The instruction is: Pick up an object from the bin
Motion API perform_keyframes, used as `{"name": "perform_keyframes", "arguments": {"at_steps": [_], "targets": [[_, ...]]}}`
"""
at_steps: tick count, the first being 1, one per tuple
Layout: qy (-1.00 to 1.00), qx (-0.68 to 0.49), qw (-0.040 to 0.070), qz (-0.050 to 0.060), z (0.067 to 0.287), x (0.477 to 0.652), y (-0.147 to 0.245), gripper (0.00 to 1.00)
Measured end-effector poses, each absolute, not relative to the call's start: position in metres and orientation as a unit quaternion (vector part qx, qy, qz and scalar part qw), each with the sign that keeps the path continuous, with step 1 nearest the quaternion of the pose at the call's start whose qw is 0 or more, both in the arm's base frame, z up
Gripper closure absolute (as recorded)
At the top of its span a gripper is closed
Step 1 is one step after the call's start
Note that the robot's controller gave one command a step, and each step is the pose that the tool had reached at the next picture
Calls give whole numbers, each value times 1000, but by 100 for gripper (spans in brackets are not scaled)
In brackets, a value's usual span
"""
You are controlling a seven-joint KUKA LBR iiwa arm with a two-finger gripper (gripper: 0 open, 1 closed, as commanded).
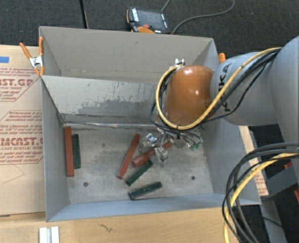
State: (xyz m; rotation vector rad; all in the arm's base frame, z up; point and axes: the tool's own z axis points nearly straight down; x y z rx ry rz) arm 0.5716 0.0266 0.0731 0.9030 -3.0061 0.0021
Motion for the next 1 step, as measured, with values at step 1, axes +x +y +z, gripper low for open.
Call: {"name": "perform_keyframes", "arguments": {"at_steps": [1], "targets": [[-969,247,-5,0,218,539,58,100]]}}
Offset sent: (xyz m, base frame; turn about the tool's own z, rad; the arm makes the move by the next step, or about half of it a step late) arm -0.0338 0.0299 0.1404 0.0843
